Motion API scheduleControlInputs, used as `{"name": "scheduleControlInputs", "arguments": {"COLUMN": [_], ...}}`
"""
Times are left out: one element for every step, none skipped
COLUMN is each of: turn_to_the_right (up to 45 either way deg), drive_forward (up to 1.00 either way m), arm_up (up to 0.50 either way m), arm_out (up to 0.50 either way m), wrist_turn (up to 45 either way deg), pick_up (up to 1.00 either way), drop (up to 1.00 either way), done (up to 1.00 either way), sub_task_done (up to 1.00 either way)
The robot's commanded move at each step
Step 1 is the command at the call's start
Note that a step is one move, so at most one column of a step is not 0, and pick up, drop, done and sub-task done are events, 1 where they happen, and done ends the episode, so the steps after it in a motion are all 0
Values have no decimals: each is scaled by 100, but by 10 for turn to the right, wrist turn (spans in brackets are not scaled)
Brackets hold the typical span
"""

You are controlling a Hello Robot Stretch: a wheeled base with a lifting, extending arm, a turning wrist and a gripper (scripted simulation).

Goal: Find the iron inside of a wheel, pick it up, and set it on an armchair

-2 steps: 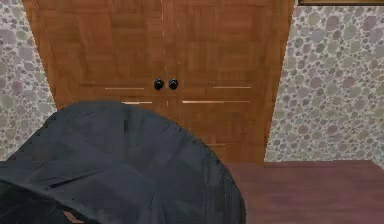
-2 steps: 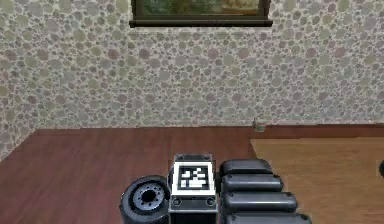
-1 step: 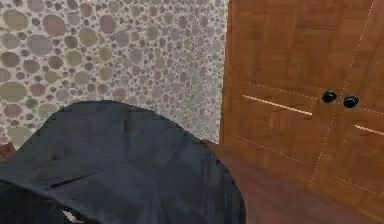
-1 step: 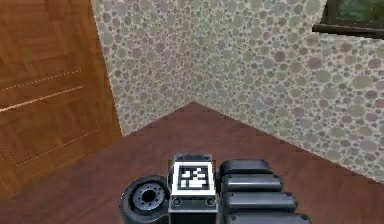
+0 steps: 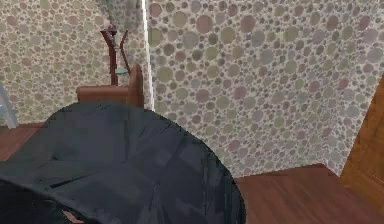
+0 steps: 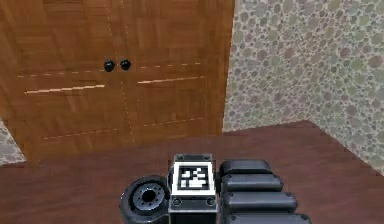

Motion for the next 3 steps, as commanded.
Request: {"name": "scheduleControlInputs", "arguments": {"turn_to_the_right": [0,-450,-120], "drive_forward": [10,0,0], "arm_up": [0,0,0], "arm_out": [0,0,0], "wrist_turn": [0,0,0], "pick_up": [0,0,0], "drop": [0,0,0], "done": [0,0,0], "sub_task_done": [0,0,0]}}
